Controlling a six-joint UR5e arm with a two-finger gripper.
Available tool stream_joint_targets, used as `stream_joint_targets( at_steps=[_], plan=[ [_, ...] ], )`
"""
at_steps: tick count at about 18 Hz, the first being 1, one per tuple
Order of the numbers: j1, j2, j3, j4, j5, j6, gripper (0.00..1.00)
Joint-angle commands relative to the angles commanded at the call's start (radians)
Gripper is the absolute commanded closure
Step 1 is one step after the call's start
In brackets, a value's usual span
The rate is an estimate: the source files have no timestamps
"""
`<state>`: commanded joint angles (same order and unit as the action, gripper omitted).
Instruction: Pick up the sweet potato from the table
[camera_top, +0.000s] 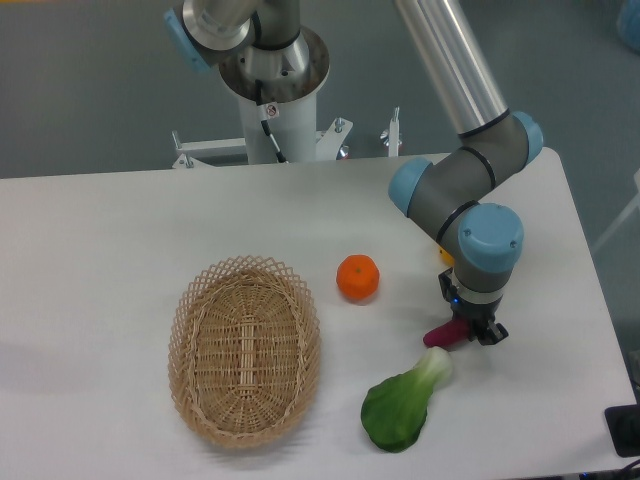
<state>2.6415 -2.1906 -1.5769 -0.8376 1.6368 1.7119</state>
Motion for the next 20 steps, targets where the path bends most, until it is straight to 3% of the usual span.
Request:
stream_joint_targets(
  at_steps=[3,6,11,14,20],
  plan=[
    [0.0,0.011,0.015,-0.002,-0.002,0.0,0.83],
    [0.009,0.061,0.034,-0.014,-0.008,0.0,0.83],
    [0.047,0.121,0.097,-0.073,-0.164,-0.02,0.82],
    [0.049,0.133,0.138,-0.107,-0.215,-0.061,0.82],
    [0.003,0.124,0.189,-0.104,-0.305,-0.185,0.82]
  ],
)
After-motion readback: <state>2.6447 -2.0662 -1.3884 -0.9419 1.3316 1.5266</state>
